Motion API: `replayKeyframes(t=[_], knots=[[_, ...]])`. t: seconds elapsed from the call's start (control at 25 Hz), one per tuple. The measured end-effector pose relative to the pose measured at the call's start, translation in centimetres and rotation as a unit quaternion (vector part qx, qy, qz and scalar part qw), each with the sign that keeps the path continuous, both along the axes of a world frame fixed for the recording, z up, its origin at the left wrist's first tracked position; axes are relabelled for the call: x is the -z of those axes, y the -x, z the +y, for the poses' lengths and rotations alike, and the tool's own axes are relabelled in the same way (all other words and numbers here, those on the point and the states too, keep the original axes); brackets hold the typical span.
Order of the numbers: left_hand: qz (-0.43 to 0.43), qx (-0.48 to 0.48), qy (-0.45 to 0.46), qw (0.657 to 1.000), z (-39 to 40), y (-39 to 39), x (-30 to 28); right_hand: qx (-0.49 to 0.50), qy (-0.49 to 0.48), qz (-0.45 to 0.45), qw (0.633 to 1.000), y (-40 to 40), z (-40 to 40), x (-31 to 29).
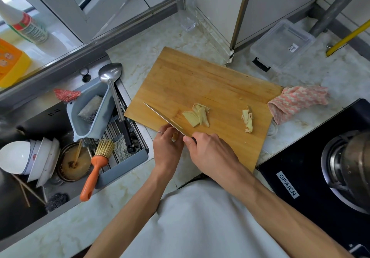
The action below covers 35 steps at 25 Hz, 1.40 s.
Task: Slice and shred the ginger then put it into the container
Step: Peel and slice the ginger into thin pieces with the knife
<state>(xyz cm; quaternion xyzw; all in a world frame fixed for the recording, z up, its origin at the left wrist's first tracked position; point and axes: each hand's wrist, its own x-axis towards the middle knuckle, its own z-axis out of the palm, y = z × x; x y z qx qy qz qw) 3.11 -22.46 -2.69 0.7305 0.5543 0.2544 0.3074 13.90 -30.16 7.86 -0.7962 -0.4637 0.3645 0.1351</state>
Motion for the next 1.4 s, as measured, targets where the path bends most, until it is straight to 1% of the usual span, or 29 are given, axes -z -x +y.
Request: replayKeyframes(t=[0.24, 0.52, 0.64, 0.84, 1.04, 1.16, 1.4], knots=[[-0.015, 0.001, -0.006, 1.0, 0.0, 0.0, -0.1, -0.002, 0.004, 0.001, 1.0, -0.2, 0.1, -0.1], [0.015, 0.02, -0.005, 1.0, 0.2, 0.5, 0.4, -0.003, 0.01, 0.004, 1.0, 0.0, 0.4, -0.1], [0.014, 0.03, 0.0, 0.999, 0.1, 0.4, 0.5, -0.011, 0.015, -0.006, 1.0, 0.1, 0.4, 0.0], [0.012, 0.041, -0.003, 0.999, 0.0, 0.3, 0.0, -0.006, 0.009, 0.003, 1.0, 0.1, 0.4, 0.2], [0.018, 0.04, 0.013, 0.999, 0.1, 0.3, 0.0, -0.011, 0.008, -0.002, 1.0, 0.4, 0.4, 0.2], [0.037, 0.049, -0.007, 0.998, 0.1, 0.2, -0.1, -0.009, 0.009, 0.0, 1.0, 0.6, 0.6, 0.1], [0.046, 0.053, -0.024, 0.997, 0.1, 0.2, -0.2, 0.008, 0.013, 0.033, 0.999, 0.2, 1.4, 0.0]])
